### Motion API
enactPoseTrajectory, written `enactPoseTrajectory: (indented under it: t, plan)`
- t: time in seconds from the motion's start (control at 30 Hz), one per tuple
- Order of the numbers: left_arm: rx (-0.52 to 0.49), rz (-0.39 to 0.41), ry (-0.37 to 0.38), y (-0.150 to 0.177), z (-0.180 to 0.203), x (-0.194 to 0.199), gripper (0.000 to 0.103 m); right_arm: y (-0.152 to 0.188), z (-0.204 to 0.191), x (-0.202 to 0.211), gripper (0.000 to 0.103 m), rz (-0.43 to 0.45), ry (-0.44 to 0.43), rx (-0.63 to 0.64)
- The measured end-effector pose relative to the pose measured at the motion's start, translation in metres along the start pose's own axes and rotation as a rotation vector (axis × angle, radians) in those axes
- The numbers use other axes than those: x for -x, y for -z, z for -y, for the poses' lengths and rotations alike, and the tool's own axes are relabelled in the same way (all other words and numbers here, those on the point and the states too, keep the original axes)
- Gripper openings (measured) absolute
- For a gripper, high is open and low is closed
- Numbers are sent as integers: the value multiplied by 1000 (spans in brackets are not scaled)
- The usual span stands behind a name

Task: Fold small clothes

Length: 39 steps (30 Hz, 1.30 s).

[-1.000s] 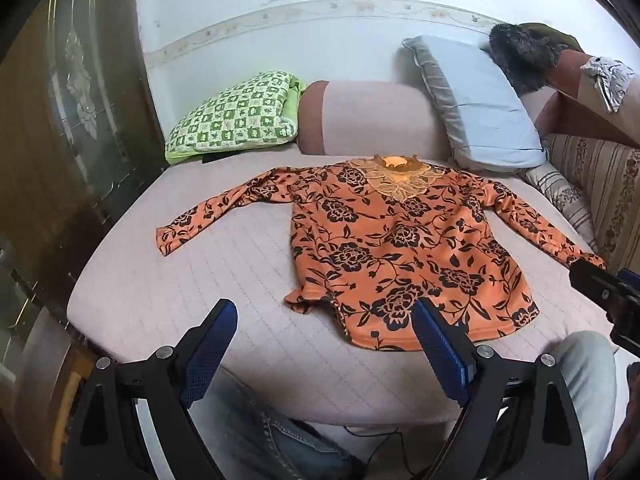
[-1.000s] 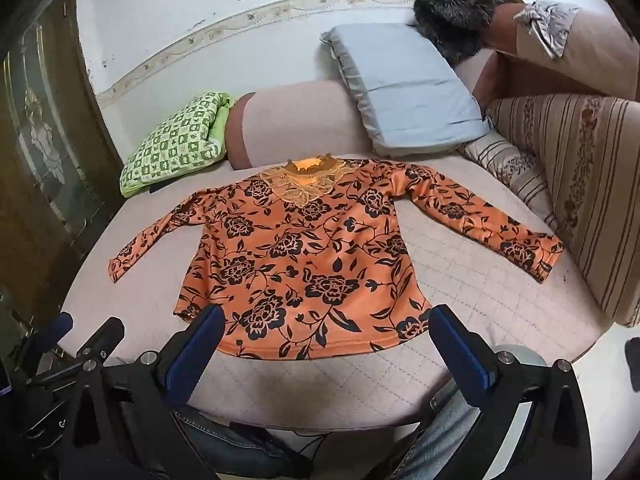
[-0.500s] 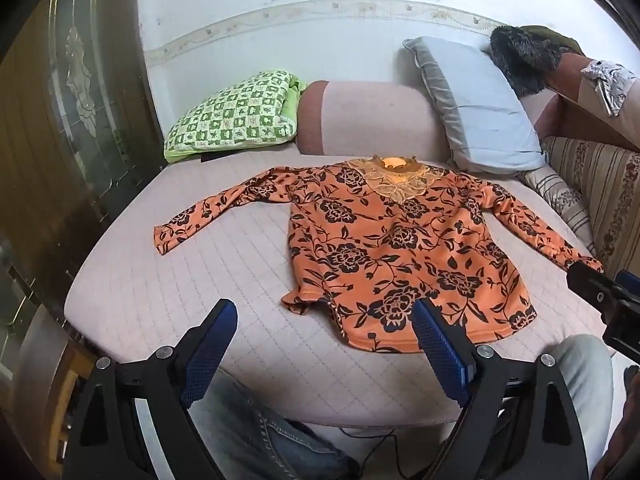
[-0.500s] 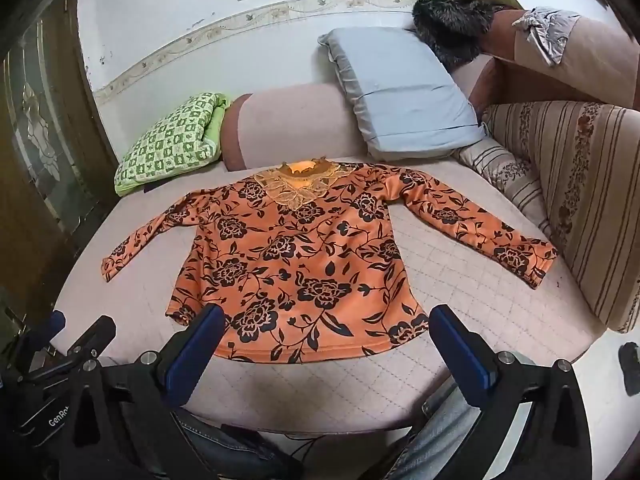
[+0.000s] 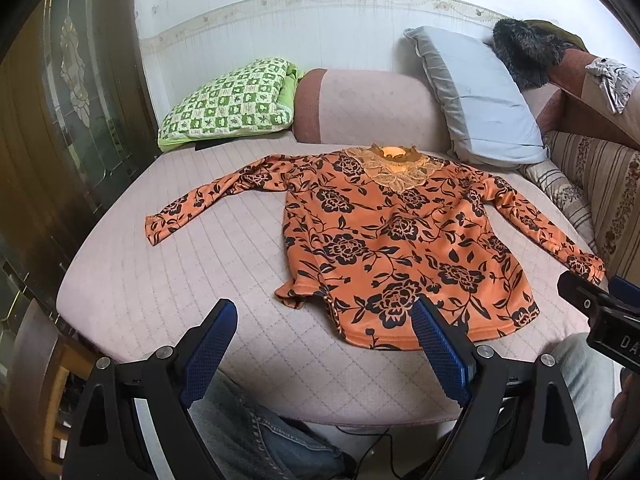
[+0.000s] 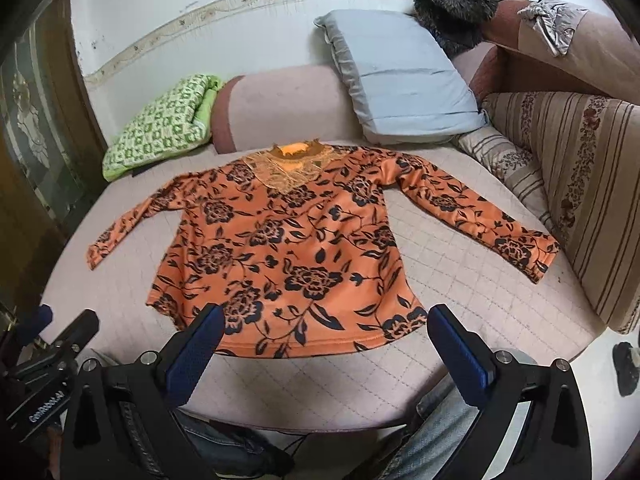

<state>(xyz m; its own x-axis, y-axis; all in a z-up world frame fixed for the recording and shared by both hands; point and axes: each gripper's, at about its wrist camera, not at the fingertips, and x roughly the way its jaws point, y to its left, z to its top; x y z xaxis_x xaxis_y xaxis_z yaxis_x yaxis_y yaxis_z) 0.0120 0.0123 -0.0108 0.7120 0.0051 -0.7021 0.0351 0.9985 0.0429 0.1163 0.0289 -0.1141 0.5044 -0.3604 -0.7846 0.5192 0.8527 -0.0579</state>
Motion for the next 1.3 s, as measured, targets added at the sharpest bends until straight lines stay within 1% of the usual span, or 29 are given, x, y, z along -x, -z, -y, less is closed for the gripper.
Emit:
enactPoseTrajectory:
  t: [0.07, 0.17, 0.23, 0.43, 0.63, 0.83, 1.03, 1.3]
  plan:
    - [3, -5, 0, 1, 0, -3, 90, 1, 1, -5, 101, -12, 10, 2]
    - [3, -10, 2, 1, 2, -7, 90, 4, 3, -10, 101, -30, -12, -4]
    - [2, -13, 2, 1, 3, -9, 90, 5, 3, -12, 99, -33, -16, -7]
    - [1, -16, 4, 1, 5, -10, 90, 7, 2, -15, 99, -46, -19, -7]
    - [10, -17, 6, 3, 4, -7, 90, 7, -2, -10, 99, -36, -21, 1]
    - [22, 4, 12, 6, -1, 5, 90, 7, -4, 1, 99, -17, -22, 7]
    - [18, 20, 18, 11, -2, 16, 90, 7, -5, 11, 99, 3, -17, 10]
    - [14, 29, 23, 10, -5, 26, 90, 7, -7, 20, 99, 23, -18, 20]
